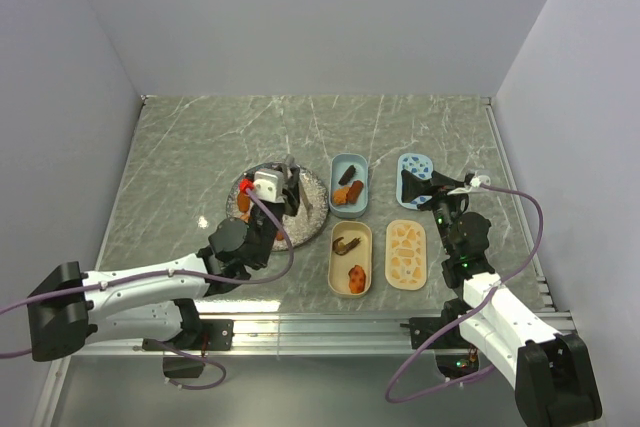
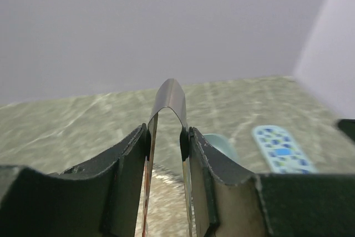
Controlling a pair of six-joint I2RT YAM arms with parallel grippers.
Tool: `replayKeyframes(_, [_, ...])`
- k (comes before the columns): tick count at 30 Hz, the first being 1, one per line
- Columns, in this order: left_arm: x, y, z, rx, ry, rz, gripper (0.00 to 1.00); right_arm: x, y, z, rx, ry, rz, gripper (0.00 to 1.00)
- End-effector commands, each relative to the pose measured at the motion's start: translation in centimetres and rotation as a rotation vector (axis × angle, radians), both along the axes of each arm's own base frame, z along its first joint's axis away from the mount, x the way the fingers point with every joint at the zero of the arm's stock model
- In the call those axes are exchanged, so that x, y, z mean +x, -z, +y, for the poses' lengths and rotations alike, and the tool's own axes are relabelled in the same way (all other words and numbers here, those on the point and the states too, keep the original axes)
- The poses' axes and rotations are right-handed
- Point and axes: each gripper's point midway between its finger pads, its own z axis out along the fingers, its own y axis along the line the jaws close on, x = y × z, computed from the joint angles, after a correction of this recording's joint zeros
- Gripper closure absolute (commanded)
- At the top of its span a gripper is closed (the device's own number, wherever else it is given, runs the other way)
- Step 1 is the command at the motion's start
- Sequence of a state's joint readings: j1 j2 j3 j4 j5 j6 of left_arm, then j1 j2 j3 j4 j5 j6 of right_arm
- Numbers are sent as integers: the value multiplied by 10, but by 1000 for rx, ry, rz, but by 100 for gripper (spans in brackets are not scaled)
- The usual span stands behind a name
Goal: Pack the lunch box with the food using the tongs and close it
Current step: Pick up the food using the clamp
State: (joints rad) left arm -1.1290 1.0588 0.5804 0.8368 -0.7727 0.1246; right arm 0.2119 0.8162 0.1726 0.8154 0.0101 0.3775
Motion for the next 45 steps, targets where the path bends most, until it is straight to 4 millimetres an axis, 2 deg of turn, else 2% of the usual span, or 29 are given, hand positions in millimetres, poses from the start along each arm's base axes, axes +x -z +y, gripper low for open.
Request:
replayKeyframes(1, [11,1,35,-73,-167,2,60,4,-28,3,11,-9,-74,4])
replayKeyframes(3, [14,9,46,-51,-230,8,59,4,-28,4,10,-13,-72,4])
replayKeyframes(6, [15,11,54,-58,-278,5,59,4,-27,4,7,-13,-69,4])
replayKeyframes(17, [18,23,67,-52,-343,24,58,5,-27,4,7,-12,-69,4])
replayKeyframes(38, [34,53,64,-53,-307,91,62,5,-27,5,6,-13,-68,4])
replayKeyframes(41, [34,55,64,-54,-304,95,67,5,-27,5,7,-13,-69,4])
replayKeyframes(45, [33,52,63,-49,-290,91,81,5,-27,5,7,-13,-67,4])
